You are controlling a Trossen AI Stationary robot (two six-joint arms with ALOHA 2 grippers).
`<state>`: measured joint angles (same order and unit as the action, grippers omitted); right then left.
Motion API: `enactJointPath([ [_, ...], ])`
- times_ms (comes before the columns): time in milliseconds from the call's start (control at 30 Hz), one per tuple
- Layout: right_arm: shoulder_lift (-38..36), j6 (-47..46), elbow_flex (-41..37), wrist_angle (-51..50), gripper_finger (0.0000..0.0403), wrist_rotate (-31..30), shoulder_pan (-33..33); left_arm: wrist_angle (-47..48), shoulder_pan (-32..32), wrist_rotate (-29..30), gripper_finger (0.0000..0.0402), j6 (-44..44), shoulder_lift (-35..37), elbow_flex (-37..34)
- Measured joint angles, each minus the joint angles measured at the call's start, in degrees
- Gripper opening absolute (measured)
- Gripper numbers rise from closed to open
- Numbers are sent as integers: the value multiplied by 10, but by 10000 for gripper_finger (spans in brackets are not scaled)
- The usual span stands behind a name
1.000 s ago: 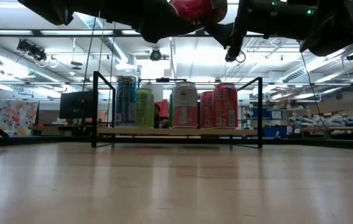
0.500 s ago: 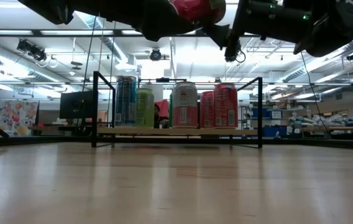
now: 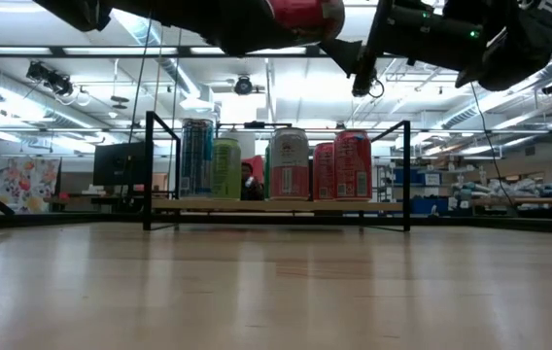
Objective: Place canned beverage on shelf
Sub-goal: Put the red-black soda can on the shelf
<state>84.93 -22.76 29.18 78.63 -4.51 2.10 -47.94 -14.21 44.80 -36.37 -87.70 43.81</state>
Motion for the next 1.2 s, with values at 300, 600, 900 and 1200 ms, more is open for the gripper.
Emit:
enactJointPath([
  [300, -71, 16, -42, -18, 399, -10, 8, 91, 2, 10, 329, 58, 53, 0],
  [600, -59, -22, -26, -275, 398, -63, -47, 323, 29, -98, 262, 312, 50, 0],
  [900, -76, 26, -6, -412, 392, 0, -72, 546, -82, -208, 204, 490, 44, 8],
  [1200, -78, 36, -5, -443, 391, 13, -72, 654, -163, -219, 222, 611, -37, 78],
])
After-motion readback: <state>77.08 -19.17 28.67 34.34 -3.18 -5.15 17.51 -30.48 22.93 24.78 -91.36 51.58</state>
